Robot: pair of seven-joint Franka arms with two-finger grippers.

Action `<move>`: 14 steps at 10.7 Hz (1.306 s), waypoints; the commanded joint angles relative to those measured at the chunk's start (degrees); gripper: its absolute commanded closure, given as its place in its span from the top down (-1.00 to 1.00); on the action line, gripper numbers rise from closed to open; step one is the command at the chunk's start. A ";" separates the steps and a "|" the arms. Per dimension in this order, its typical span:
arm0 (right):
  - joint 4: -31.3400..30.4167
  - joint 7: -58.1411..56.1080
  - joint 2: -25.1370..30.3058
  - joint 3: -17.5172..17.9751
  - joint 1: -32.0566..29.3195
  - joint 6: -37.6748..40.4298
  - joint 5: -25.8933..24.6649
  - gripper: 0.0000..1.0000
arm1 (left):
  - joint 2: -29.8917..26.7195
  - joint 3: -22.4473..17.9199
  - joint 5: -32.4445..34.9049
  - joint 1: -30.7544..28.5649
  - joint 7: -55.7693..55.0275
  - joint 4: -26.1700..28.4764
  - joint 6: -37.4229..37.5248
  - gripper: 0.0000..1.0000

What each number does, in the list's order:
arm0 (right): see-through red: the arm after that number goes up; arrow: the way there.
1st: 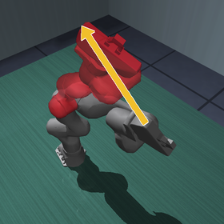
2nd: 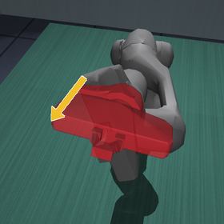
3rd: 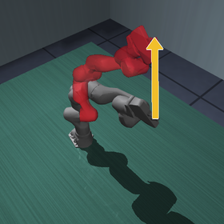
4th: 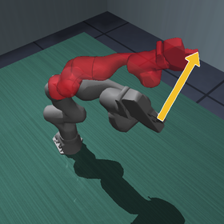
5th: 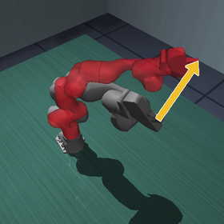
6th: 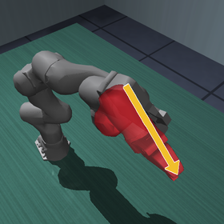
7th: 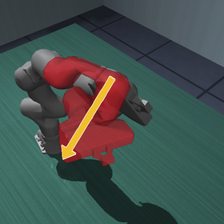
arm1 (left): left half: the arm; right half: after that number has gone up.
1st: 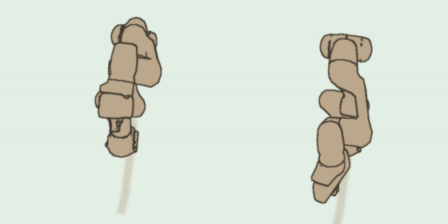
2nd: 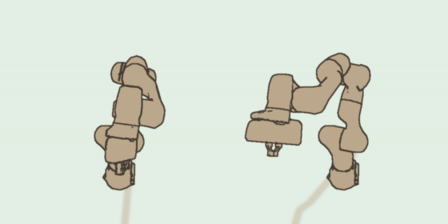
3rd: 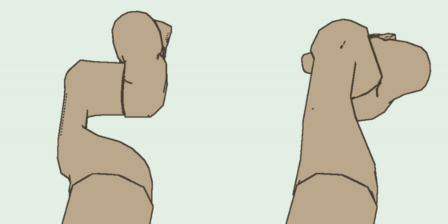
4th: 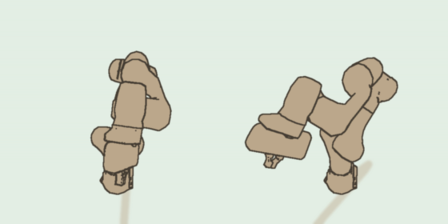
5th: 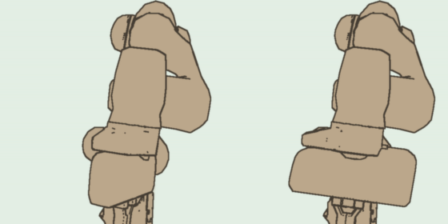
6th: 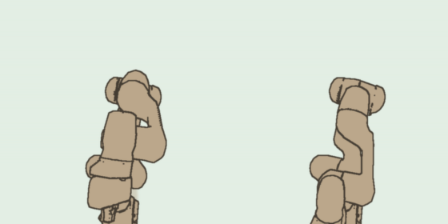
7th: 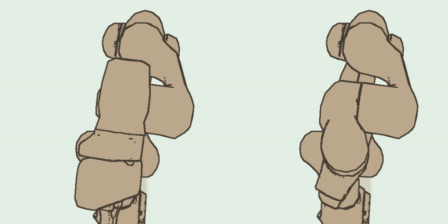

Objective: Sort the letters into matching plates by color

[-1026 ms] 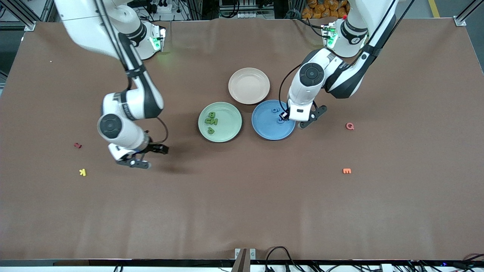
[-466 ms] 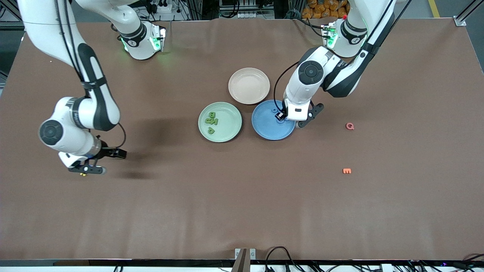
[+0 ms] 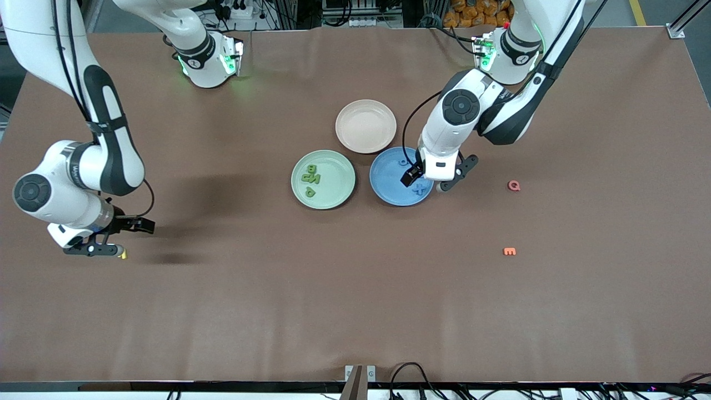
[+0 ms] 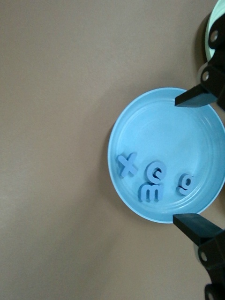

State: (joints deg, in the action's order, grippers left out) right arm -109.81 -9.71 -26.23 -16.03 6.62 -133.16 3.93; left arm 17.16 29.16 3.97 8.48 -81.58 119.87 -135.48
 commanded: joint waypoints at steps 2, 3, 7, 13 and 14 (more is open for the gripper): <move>4.60 -1.19 5.72 0.12 -0.73 14.80 0.02 1.00 | -0.72 -3.66 -0.54 -4.06 13.41 -0.34 1.27 1.00; 4.87 -1.19 7.93 0.12 -0.73 18.16 0.64 1.00 | -0.72 -4.89 0.50 -5.04 15.99 -0.16 1.27 1.00; 6.72 -0.75 15.14 -0.05 -0.64 29.43 0.91 1.00 | -0.19 -11.92 3.68 -7.95 31.62 -0.07 1.27 1.00; 8.55 8.74 24.64 0.74 0.85 36.28 -1.38 1.00 | -0.98 -22.64 2.89 -9.18 55.00 -0.95 0.92 1.00; 13.00 8.74 24.47 0.65 0.94 40.22 -1.38 1.00 | -1.85 -24.49 2.45 -9.53 58.95 -1.39 0.92 1.00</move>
State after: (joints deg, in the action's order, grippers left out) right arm -102.02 -3.32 -3.19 -15.77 7.28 -98.89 3.53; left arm 17.27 7.84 6.48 -0.82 -30.24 119.17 -134.96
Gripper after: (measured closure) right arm 0.000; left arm 0.000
